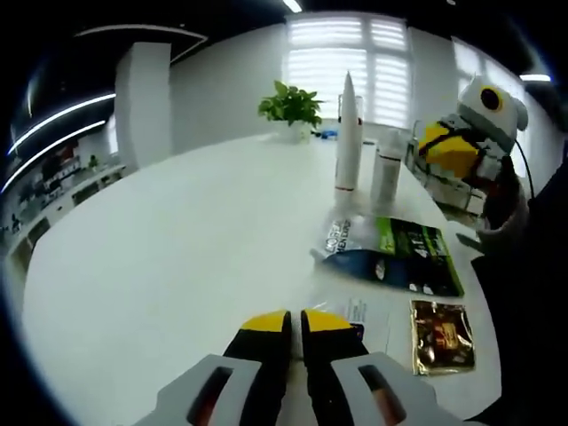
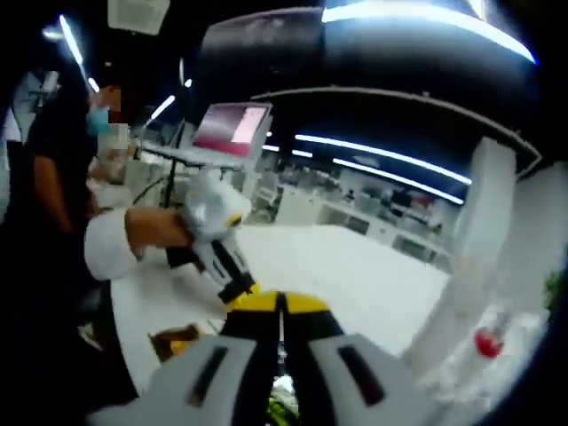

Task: Arrange the skincare products in the storage area until every visible bottle or jar stands upright without overlapping.

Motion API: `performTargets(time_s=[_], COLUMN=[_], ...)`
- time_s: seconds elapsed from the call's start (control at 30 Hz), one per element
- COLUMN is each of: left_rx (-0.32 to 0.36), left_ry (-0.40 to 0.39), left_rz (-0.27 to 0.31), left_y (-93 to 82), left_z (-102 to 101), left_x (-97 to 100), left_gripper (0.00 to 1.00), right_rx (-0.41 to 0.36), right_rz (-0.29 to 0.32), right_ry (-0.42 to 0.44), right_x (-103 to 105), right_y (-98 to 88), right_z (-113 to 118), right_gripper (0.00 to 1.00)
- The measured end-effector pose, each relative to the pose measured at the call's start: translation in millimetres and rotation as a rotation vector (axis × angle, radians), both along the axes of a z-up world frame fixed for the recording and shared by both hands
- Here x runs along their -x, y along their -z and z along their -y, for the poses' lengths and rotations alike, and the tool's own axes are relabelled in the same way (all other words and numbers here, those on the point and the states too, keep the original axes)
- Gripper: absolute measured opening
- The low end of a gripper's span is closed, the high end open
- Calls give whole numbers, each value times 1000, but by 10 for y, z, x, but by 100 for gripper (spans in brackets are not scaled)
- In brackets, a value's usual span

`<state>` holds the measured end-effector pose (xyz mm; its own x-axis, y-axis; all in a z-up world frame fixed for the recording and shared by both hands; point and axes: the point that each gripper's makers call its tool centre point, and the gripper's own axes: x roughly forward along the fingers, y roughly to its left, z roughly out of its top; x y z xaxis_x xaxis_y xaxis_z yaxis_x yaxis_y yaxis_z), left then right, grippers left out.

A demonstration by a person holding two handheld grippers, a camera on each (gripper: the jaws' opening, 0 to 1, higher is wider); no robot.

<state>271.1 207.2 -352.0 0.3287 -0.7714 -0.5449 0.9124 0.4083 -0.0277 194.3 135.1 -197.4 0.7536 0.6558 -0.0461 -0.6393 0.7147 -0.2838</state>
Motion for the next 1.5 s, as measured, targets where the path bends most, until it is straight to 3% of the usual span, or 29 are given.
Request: performTargets(time_s=[0.07, 0.13, 0.3, 0.37, 0.47, 0.63, 0.8, 0.9, 1.0, 1.07, 1.23, 1.37, 1.5], left_rx=[19, 95, 160, 137, 31, 3, -70, -90, -75, -28, -72, -103, -83], left_ry=[-20, -32, -21, -10, -30, -43, -48, -50, -40, -7, 13, 21, 35], left_rz=[10, -23, -57, -59, -30, -39, -72, -63, -73, -109, -102, -105, -108], left_y=[-45, -139, -222, -187, -100, -166, -77, -60, -67, -85, -31, 51, 31], left_z=[13, 77, 152, 154, 76, -63, -303, -350, -307, -193, -107, -19, 58], left_x=[-36, -27, 10, 1, 56, 187, 412, 384, 383, 456, 524, 596, 643], left_gripper=[3, 2, 1, 1, 1, 1, 1, 1, 1, 1, 1, 1, 1], right_rx=[-54, -60, -75, -52, -36, -44, 26, -7, 12, 39, 46, 67, 93], right_rz=[36, 72, 61, 67, 83, 81, 90, 60, 46, 22, -32, -48, -75], right_ry=[19, 73, 105, 122, 143, 139, 160, 153, 170, 172, 147, 148, 146], right_x=[82, 118, 234, 289, 345, 368, 396, 418, 449, 473, 523, 556, 593], right_y=[-224, -332, -260, -200, -171, -174, -29, 39, 110, 183, 323, 394, 502], right_z=[207, 455, 827, 937, 1084, 1208, 1370, 1488, 1605, 1646, 1687, 1725, 1759], right_gripper=[0, 0, 0, 0, 0, 0, 0, 0, 0, 1, 10, 11, 12])
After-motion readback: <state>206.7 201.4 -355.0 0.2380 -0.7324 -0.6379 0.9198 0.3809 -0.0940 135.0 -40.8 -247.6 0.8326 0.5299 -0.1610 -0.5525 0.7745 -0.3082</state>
